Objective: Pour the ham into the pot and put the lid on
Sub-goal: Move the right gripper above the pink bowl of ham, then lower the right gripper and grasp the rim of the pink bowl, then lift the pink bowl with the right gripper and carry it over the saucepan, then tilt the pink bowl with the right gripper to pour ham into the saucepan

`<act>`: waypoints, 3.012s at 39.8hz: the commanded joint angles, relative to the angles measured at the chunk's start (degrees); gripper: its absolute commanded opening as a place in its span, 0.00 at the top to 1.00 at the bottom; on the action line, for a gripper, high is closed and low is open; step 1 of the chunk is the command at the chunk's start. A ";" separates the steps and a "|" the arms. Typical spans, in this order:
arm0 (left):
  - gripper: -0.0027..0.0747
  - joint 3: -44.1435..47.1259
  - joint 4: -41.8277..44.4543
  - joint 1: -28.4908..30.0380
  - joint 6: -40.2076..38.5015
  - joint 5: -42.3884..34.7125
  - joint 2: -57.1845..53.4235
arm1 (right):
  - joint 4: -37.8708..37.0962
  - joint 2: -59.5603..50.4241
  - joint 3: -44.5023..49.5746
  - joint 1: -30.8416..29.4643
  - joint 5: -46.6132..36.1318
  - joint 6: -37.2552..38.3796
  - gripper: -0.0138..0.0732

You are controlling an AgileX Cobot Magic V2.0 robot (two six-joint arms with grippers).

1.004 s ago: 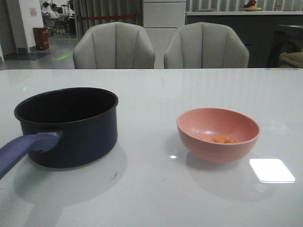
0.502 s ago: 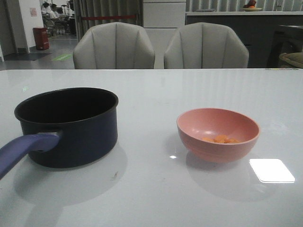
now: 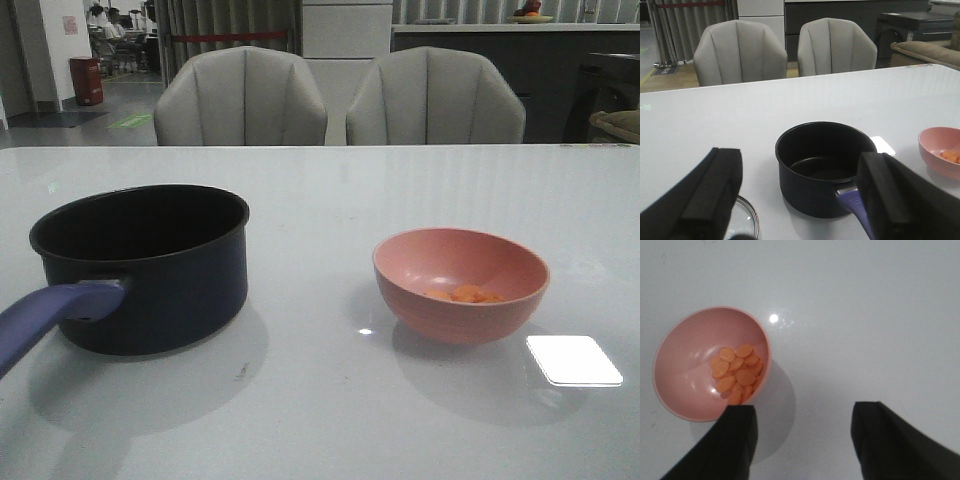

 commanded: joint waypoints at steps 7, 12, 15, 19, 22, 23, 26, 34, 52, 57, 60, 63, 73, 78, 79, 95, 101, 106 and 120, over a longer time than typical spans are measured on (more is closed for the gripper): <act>0.31 -1.41 -0.50 -0.55 -0.38 -4.53 0.84 | 0.79 16.83 -12.59 3.88 -2.26 0.09 0.25; 0.31 -1.41 -0.50 -0.55 -0.38 -4.53 0.84 | 0.79 24.20 -17.45 4.01 -0.09 0.09 0.25; 0.31 -1.41 -0.50 -0.55 -0.38 -4.53 0.84 | 0.79 27.93 -19.67 4.01 1.08 0.09 0.25; 0.31 -1.41 -0.50 -0.55 -0.38 -4.53 0.84 | 0.79 32.09 -22.01 4.01 2.54 0.09 0.25; 0.31 -1.41 -0.50 -0.55 -0.38 -4.53 0.84 | 1.13 34.44 -23.16 4.01 2.94 0.09 0.25; 0.31 -1.41 -0.50 -0.55 -0.38 -4.53 0.84 | 1.32 35.28 -23.52 4.01 2.94 0.09 0.25; 0.31 -1.41 -0.50 -0.55 -0.38 -4.53 0.84 | 2.15 37.09 -24.00 4.01 2.36 0.09 0.26; 0.31 -1.41 -0.50 -0.55 -0.38 -4.53 0.84 | 4.22 41.27 -25.57 4.01 3.43 0.09 0.46; 0.31 -1.41 -0.50 -0.55 -0.38 -4.53 0.84 | 9.62 43.75 -25.83 4.01 1.75 0.09 0.69; 0.31 -1.41 -0.50 -0.55 -0.38 -4.53 0.84 | 9.55 42.04 -27.23 4.40 2.77 -2.34 0.69; 0.31 -1.41 -0.50 -0.55 -0.38 -4.53 0.84 | 9.55 39.97 -28.71 5.91 2.79 -5.05 0.69; 0.31 -1.41 -0.50 -0.55 -0.38 -4.53 0.84 | 9.55 37.91 -30.62 8.07 2.68 -7.08 0.69; 0.31 -1.41 -0.50 -0.55 -0.38 -4.53 0.84 | 9.55 35.35 -39.38 18.33 0.38 -8.29 0.69; 0.31 -1.41 -0.50 -0.55 -0.38 -4.53 0.84 | 9.50 35.35 -41.31 23.35 -8.57 -9.55 0.69; 0.31 -1.41 -0.50 -0.55 -0.38 -4.53 0.84 | 9.48 35.35 -41.31 24.36 -11.60 -10.18 0.69; 0.31 -1.41 -0.50 -0.55 -0.38 -4.53 0.84 | 2.48 44.84 -41.24 31.72 -47.42 -20.54 0.69; 0.31 -1.41 -0.50 -0.55 -0.38 -4.53 0.84 | -2.01 48.32 -40.91 32.12 -58.94 -21.02 0.69; 0.31 -1.41 -0.50 -0.55 -0.38 -4.53 0.84 | -6.81 49.67 -39.07 33.40 -69.49 -26.28 0.69; 0.31 -1.41 -0.50 -0.55 -0.38 -4.53 0.72 | -5.72 50.18 -33.96 35.07 -82.53 -51.01 0.69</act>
